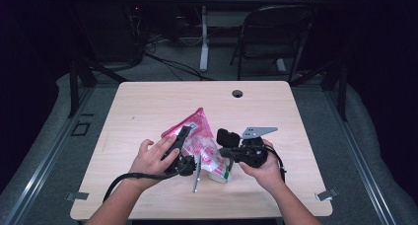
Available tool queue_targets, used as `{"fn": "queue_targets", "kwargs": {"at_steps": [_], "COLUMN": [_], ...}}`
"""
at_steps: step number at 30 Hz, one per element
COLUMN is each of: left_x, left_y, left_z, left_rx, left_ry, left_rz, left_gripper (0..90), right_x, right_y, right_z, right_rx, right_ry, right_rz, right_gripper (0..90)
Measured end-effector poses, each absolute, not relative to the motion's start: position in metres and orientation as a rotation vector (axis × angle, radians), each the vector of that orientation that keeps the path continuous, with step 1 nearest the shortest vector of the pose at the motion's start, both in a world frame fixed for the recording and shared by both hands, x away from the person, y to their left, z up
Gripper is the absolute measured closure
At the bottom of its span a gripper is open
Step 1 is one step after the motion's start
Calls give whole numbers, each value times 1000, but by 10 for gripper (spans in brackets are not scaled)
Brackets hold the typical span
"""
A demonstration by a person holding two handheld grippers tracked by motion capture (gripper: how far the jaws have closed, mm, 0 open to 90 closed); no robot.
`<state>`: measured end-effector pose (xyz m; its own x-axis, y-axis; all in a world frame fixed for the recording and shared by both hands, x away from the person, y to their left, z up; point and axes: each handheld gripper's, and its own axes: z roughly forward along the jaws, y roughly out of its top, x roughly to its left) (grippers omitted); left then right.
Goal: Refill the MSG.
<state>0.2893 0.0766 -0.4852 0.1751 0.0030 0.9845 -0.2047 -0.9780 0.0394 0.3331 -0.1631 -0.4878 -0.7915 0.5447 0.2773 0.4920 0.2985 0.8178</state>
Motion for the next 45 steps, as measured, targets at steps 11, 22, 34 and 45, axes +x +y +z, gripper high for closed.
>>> {"fn": "queue_targets", "kwargs": {"at_steps": [11,22,34,45], "left_x": [289,288,287,287], "left_y": [80,83,86,89], "left_z": [-490,-496,-503,-510], "left_rx": [2287,2291,2294,2301], "left_ry": [-139,-70,8,77], "left_rz": [1876,1836,1778,1722], "left_gripper": [657,660,665,668], "right_x": [333,333,333,333], "right_y": [-162,-161,-161,-159], "right_z": [-488,-487,-487,-487], "right_rx": [997,990,989,987], "right_ry": [2479,2485,2486,2490], "right_rz": [1543,1538,1540,1532], "right_gripper": [900,900,900,900]}}
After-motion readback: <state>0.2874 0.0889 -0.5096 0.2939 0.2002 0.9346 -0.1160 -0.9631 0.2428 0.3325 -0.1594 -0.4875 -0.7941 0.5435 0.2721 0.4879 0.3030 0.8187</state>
